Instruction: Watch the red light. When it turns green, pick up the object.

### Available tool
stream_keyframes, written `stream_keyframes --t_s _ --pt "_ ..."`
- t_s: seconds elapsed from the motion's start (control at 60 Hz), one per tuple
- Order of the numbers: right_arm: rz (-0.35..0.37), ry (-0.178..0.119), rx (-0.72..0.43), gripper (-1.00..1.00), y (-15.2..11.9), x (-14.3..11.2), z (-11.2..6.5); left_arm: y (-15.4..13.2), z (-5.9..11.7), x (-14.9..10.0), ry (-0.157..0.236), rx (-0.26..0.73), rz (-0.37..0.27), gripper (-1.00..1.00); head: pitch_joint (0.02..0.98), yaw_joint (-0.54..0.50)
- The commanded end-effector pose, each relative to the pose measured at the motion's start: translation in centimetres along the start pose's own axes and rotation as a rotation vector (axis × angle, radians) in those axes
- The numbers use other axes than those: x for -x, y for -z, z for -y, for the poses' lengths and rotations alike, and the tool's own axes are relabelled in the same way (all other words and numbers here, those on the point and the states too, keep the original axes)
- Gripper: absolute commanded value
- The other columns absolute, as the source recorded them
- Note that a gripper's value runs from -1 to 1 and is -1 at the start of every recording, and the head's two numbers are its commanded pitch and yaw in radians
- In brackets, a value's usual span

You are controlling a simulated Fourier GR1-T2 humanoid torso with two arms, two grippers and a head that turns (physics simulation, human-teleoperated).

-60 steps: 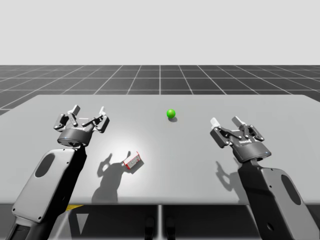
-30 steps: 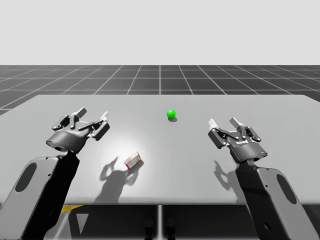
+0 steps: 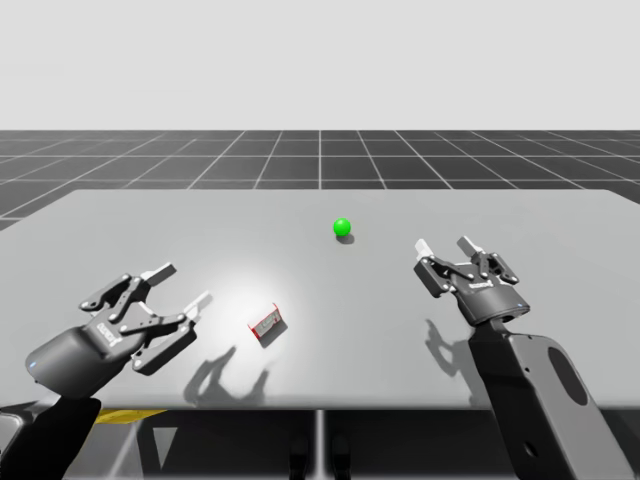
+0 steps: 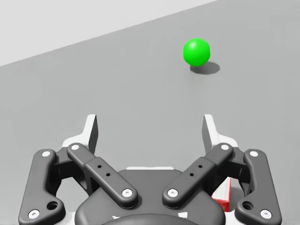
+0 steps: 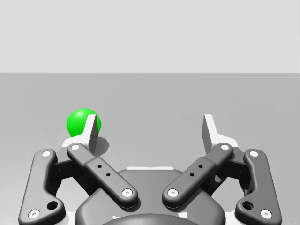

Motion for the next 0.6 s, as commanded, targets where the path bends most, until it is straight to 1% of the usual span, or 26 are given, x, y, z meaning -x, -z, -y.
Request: stream_keyframes --t_s 0.017,0.067,0.133,0.167,0.25,0.3,0.35,0.417,0.45,0.5,0.55,0.6 --pt "-0.001 -0.006 0.001 -1.0 0.1 0.1 0.0 -2.4 1.3 2.5 0.016 0.106 -0.066 -1.0 0.861 0.24" --pt "-0.001 -0.005 0.002 -1.0 0.1 0.1 0.0 -2.7 1.6 3.2 0.02 0.129 -0.091 -1.0 0.863 0.24" --pt "0.002 -0.005 0.005 -1.0 0.1 0.1 0.0 -2.8 1.9 4.1 0.011 0.153 -0.121 -1.0 0.864 0.24" --pt "0.004 -0.004 0.006 -1.0 0.1 0.1 0.0 -2.9 2.1 4.6 0.015 0.167 -0.134 -1.0 0.865 0.24" --pt "0.006 -0.003 0.007 -1.0 0.1 0.1 0.0 -2.7 2.7 5.6 0.003 0.193 -0.165 -1.0 0.866 0.24" --pt "0.007 -0.002 0.007 -1.0 0.1 0.1 0.0 -2.5 2.8 5.9 0.004 0.2 -0.174 -1.0 0.866 0.24" --pt "0.008 0.0 0.008 -1.0 0.1 0.1 0.0 -2.2 3.1 6.3 -0.006 0.21 -0.19 -1.0 0.866 0.24" --pt "0.008 0.0 0.008 -1.0 0.1 0.0 0.1 -1.8 3.4 6.7 0.002 0.218 -0.202 -1.0 0.866 0.24" --pt "0.009 0.0 0.007 -1.0 0.1 0.0 0.1 -1.4 3.6 7.0 -0.012 0.225 -0.208 -1.0 0.867 0.24" --pt "0.01 0.001 0.008 -1.0 0.1 0.0 0.1 -1.1 3.8 7.3 -0.013 0.227 -0.214 -1.0 0.867 0.24" --pt "0.009 0.001 0.007 -1.0 0.1 0.0 0.1 -0.6 4.0 7.7 -0.027 0.229 -0.224 -1.0 0.867 0.24" --pt "0.009 0.001 0.007 -1.0 0.1 0.0 0.1 0.0 4.1 8.0 -0.03 0.231 -0.231 -1.0 0.868 0.24"
